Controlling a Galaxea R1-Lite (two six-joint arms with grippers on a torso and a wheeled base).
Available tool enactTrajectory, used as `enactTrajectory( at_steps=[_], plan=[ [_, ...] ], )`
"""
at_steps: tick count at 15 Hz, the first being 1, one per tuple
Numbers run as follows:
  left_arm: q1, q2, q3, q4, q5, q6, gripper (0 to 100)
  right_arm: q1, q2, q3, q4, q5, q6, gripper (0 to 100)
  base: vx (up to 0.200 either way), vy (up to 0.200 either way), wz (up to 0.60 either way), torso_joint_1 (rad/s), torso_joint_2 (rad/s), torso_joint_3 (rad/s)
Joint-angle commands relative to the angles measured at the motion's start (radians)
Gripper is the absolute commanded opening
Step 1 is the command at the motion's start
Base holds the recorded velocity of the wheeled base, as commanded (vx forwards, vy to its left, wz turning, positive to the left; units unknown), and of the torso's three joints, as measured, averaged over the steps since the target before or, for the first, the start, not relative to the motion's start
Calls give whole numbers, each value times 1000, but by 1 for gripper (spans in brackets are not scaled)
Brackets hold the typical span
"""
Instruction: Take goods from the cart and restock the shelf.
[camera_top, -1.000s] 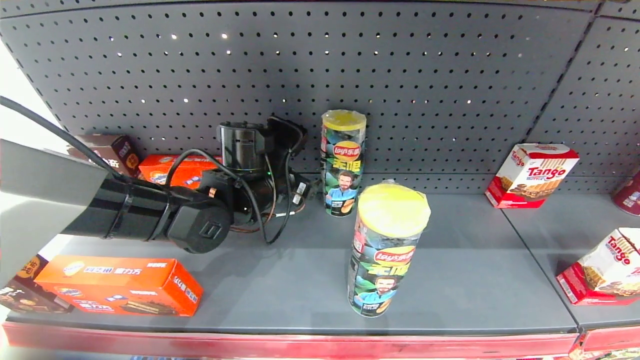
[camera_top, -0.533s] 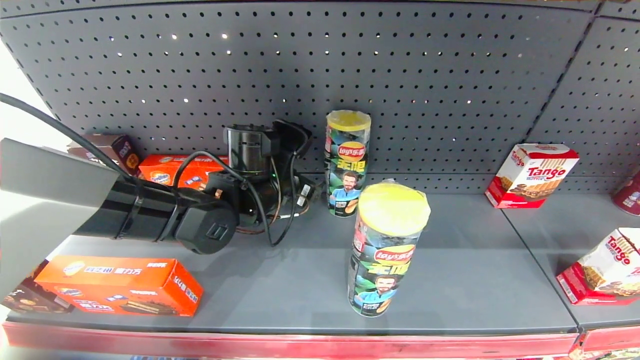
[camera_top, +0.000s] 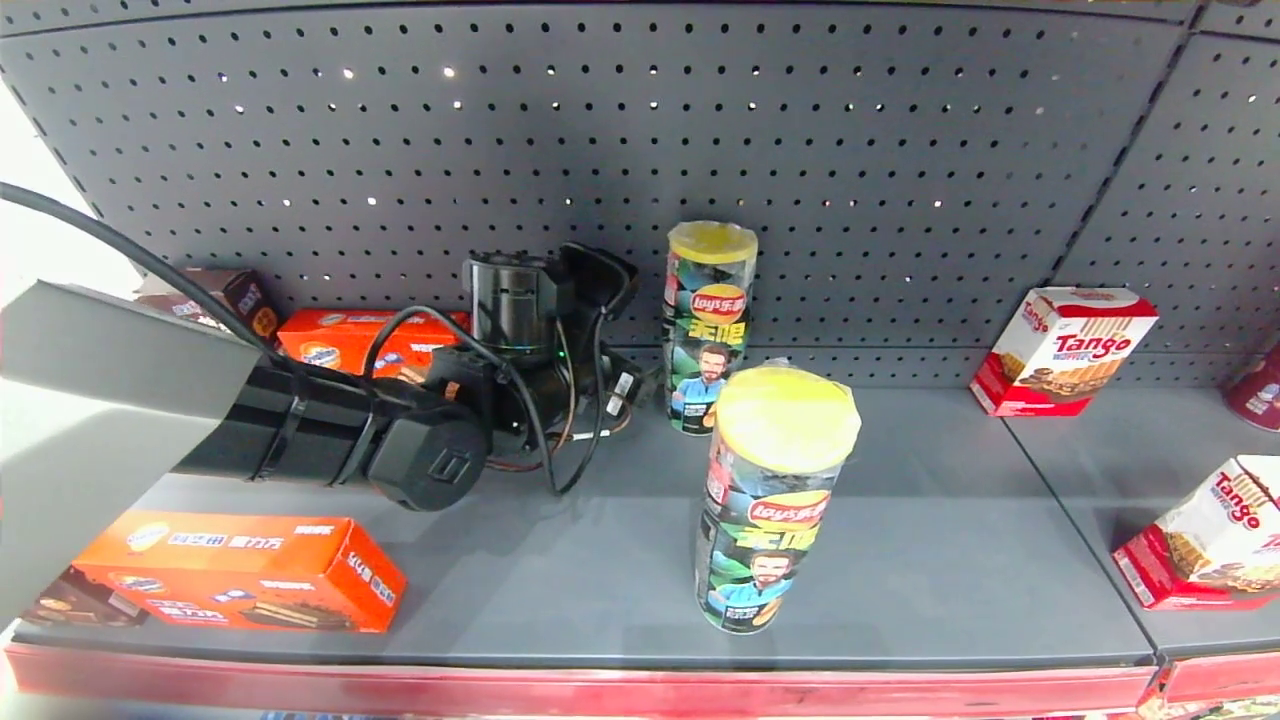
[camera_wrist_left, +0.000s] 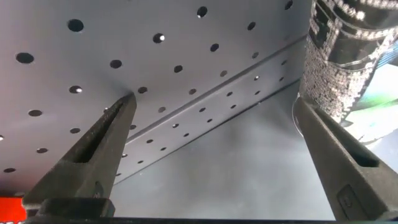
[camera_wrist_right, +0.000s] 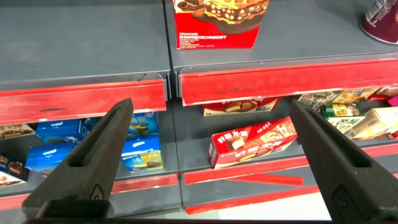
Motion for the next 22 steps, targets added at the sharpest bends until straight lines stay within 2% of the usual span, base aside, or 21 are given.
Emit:
enactTrajectory(
  at_steps=[1, 5, 6, 10, 11, 13, 14, 17, 19, 20, 21, 22],
  plan=[
    [5, -32, 14, 2, 1, 0, 100, -1, 2, 0, 0, 0, 0, 100, 0, 0, 0, 0, 0, 0],
    [0, -110, 32, -1, 16, 1, 100, -1, 2, 0, 0, 0, 0, 100, 0, 0, 0, 0, 0, 0],
    [3, -199, 100, -1, 35, -2, 100, -1, 2, 0, 0, 0, 0, 100, 0, 0, 0, 0, 0, 0],
    [-1, -354, 250, -15, 30, -2, 100, -1, 2, 0, 0, 0, 0, 100, 0, 0, 0, 0, 0, 0],
    [-3, -359, 270, -33, 32, -3, 100, -1, 2, 0, 0, 0, 0, 100, 0, 0, 0, 0, 0, 0],
    [-8, -370, 387, -210, 30, -3, 100, 1, 2, 0, 0, 15, -3, 100, 0, 0, 0, 0, 0, 0],
    [-8, -370, 416, -276, 29, -5, 100, 1, 2, 0, 0, 15, 0, 100, 0, 0, 0, 0, 0, 0],
    [-11, -370, 414, -302, 27, -6, 100, -1, 2, 0, 0, 17, 3, 100, 0, 0, 0, 0, 0, 0],
    [-11, -371, 430, -311, 29, -31, 100, 6, -1, 0, -3, 22, -5, 100, 0, 0, 0, 0, 0, 0],
    [-8, -376, 425, -310, 29, -32, 100, 9, 28, -81, -40, 38, 3, 100, 0, 0, 0, 0, 0, 0],
    [-6, -391, 431, -308, 29, -34, 100, 10, 206, -301, -52, 28, 46, 100, 0, 0, 0, 0, 0, 0],
    [-4, -411, 448, -311, 27, -42, 100, 13, 474, -575, -51, 32, 184, 100, 0, 0, 0, 0, 0, 0]
  ],
)
